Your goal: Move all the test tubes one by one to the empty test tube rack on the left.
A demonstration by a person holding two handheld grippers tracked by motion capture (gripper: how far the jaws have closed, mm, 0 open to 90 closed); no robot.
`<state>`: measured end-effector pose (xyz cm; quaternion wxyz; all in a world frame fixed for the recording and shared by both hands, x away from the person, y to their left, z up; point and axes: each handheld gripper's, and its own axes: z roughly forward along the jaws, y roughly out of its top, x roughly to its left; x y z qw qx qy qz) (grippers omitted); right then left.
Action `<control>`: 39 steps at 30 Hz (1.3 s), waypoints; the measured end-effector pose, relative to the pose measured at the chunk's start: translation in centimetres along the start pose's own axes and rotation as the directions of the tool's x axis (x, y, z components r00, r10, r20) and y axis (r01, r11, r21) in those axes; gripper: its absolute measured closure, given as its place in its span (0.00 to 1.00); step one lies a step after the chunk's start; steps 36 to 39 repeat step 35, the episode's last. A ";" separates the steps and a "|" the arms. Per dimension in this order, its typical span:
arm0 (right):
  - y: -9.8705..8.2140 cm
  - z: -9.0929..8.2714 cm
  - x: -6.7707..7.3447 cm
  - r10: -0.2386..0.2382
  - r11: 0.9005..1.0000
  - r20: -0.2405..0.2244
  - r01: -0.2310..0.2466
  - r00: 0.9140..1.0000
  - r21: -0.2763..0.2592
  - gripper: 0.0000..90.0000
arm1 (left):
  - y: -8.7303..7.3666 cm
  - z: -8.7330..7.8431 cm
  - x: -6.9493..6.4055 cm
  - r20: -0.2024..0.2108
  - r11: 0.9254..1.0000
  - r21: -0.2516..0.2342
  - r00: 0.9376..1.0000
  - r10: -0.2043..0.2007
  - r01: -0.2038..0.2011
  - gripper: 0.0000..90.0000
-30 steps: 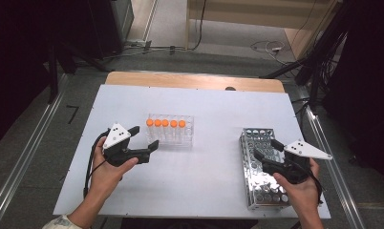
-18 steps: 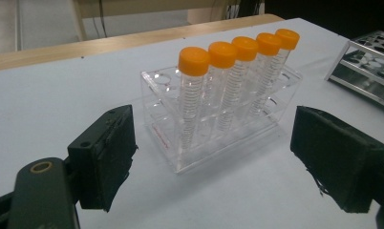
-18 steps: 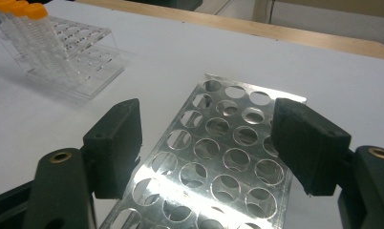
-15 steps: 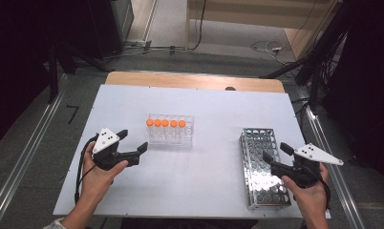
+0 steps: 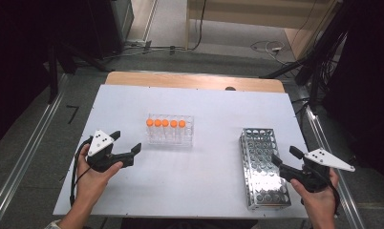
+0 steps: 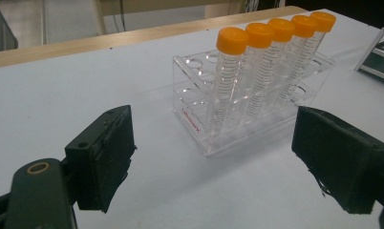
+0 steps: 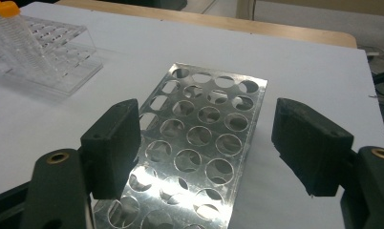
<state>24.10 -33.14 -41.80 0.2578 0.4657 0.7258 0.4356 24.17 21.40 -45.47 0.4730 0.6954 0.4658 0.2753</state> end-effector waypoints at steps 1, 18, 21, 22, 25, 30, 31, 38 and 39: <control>-0.1 0.0 -0.2 0.002 1.000 0.004 -0.002 1.000 -0.001 0.26 | 0.0 0.0 0.1 -0.002 1.000 0.001 1.000 0.001 -0.001 0.17; -1.2 -0.8 -2.0 0.043 0.999 0.058 -0.043 0.997 0.007 0.26 | -1.1 -0.7 1.6 -0.044 0.999 0.006 0.998 -0.038 0.038 0.17; -1.5 -1.0 -2.3 0.042 0.999 0.081 -0.043 0.996 0.010 0.26 | -1.6 -0.9 2.1 -0.058 0.999 0.016 0.997 -0.046 0.047 0.17; -1.5 -1.0 -2.5 0.044 0.999 0.082 -0.045 0.996 0.010 0.26 | -1.8 -1.0 2.3 -0.064 0.998 0.020 0.997 -0.050 0.052 0.17; -1.8 -1.1 -2.8 0.054 0.998 0.101 -0.055 0.993 0.011 0.26 | -2.3 -1.2 2.7 -0.080 0.998 0.026 0.995 -0.059 0.061 0.17; -2.5 -1.1 -3.8 0.073 0.997 0.146 -0.077 0.987 0.022 0.26 | -3.2 -1.5 3.3 -0.104 0.997 0.043 0.993 -0.063 0.068 0.17; -2.7 -1.1 -4.0 0.077 0.996 0.155 -0.081 0.985 0.025 0.26 | -3.4 -1.5 3.3 -0.108 0.997 0.049 0.992 -0.061 0.067 0.17; -3.5 -0.4 -4.5 0.083 0.995 0.202 -0.094 0.976 0.042 0.23 | -4.2 -1.0 3.2 -0.116 0.995 0.082 0.992 -0.045 0.055 0.16; -3.5 -0.4 -4.5 0.083 0.995 0.202 -0.094 0.976 0.042 0.23 | -4.2 -1.0 3.2 -0.116 0.995 0.082 0.992 -0.045 0.055 0.16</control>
